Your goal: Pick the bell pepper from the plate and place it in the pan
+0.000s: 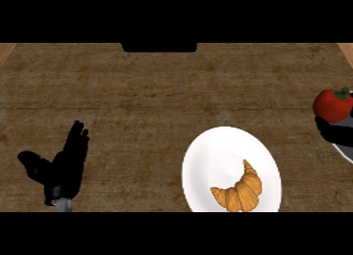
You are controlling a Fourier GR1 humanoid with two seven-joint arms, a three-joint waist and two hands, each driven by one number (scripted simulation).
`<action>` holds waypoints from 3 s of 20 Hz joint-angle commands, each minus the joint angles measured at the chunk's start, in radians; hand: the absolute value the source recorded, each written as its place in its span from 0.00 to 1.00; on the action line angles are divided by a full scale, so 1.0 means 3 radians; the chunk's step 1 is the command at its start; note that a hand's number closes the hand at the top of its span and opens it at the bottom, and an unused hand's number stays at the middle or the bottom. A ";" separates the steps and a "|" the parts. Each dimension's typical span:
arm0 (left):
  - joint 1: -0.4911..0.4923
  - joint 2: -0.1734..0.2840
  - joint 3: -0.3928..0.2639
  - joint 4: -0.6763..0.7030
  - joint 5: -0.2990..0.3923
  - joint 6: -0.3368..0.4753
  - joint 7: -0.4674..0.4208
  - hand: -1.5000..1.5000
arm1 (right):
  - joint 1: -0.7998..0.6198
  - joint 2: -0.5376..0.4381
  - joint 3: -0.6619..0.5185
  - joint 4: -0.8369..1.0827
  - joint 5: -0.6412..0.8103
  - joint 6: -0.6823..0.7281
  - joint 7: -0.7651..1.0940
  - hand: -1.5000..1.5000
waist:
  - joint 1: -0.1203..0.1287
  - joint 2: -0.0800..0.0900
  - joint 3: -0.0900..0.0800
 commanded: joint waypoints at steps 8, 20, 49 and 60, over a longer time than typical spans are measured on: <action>0.0022 -0.0124 -0.0103 0.0260 -0.0068 -0.0091 -0.0056 0.50 | -0.0674 -0.0020 -0.0760 0.2263 -0.0582 -0.0480 -0.1609 1.00 | 0.0093 0.0049 -0.0015; -0.0048 -0.0134 -0.0071 0.0266 -0.0032 -0.0156 -0.0010 0.50 | -0.1218 -0.0241 -0.0962 0.4268 -0.0541 -0.0188 -0.2596 0.00 | 0.0188 0.0092 -0.0005; -0.0061 -0.0096 0.0133 0.0314 -0.0026 -0.0144 0.0040 0.50 | -0.0911 -0.0807 -0.2662 0.5084 -0.2557 0.2683 -0.4584 0.00 | -0.0028 0.0020 -0.0017; 0.0076 -0.0070 0.0144 0.0142 -0.0071 -0.0185 0.0150 0.50 | -0.0222 -0.0717 -0.2659 0.4501 -0.2828 0.2684 -0.4508 0.00 | -0.0061 -0.0005 -0.0029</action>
